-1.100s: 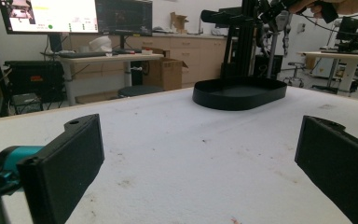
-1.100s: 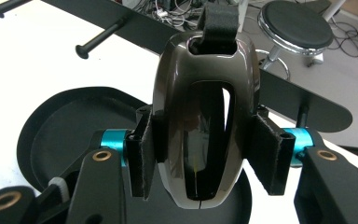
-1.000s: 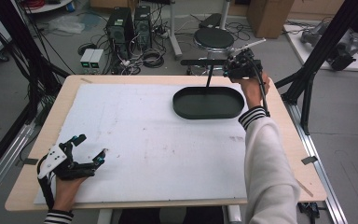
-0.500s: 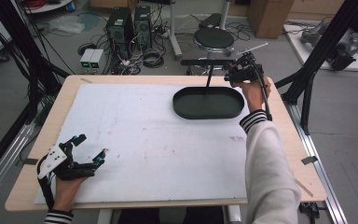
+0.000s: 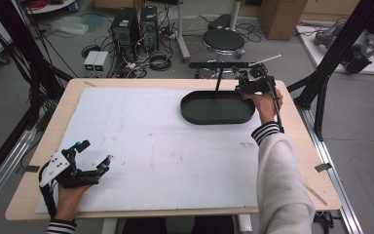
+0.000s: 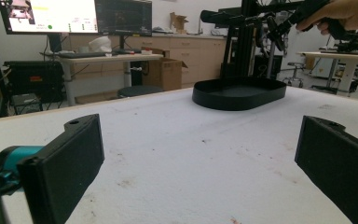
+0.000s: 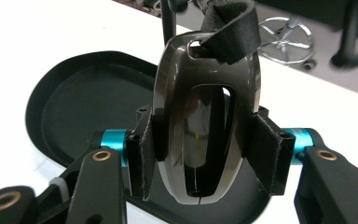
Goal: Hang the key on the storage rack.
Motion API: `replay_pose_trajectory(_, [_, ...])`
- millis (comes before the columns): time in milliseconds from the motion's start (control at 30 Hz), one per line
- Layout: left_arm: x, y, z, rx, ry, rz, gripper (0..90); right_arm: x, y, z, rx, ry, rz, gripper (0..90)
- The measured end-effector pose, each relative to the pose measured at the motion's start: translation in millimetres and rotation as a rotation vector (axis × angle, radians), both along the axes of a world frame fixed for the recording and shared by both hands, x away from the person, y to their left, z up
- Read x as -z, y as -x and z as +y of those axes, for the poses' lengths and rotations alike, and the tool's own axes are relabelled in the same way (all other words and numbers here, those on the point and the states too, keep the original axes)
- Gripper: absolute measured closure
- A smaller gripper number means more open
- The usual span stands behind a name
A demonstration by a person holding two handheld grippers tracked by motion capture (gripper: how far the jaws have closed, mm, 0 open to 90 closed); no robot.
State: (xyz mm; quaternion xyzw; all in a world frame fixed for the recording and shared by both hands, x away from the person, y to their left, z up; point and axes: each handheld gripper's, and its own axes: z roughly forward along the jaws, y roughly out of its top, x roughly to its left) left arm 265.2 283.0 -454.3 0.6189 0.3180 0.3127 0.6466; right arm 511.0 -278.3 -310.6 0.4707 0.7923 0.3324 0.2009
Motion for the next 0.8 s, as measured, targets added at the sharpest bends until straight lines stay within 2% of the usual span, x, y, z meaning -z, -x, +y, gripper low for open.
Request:
replay_pose_trajectory(100, [0.0,0.1,-0.1,0.0,-0.001,0.0,1.7,7.7,-2.3,-1.2,0.0,0.007,0.019,48.0])
replay_pose_trajectory(267, [0.0,-0.1,-0.1,0.0,-0.001,0.001,1.7,12.9,-8.0,1.9,0.011,0.001,-0.002,48.0])
replay_pose_trajectory(433, [-0.1,0.1,-0.2,0.0,-0.004,0.0,1.7,20.5,-13.4,2.8,0.018,-0.012,0.011,47.9])
replay_pose_trajectory(500, [-0.1,0.2,-0.4,0.0,-0.003,0.001,1.7,23.6,-15.9,3.2,0.021,0.0,0.002,48.0])
replay_pose_trajectory(800, [-0.1,0.0,-0.2,0.0,-0.003,0.0,1.7,29.1,-20.6,3.6,0.03,-0.017,-0.002,47.9])
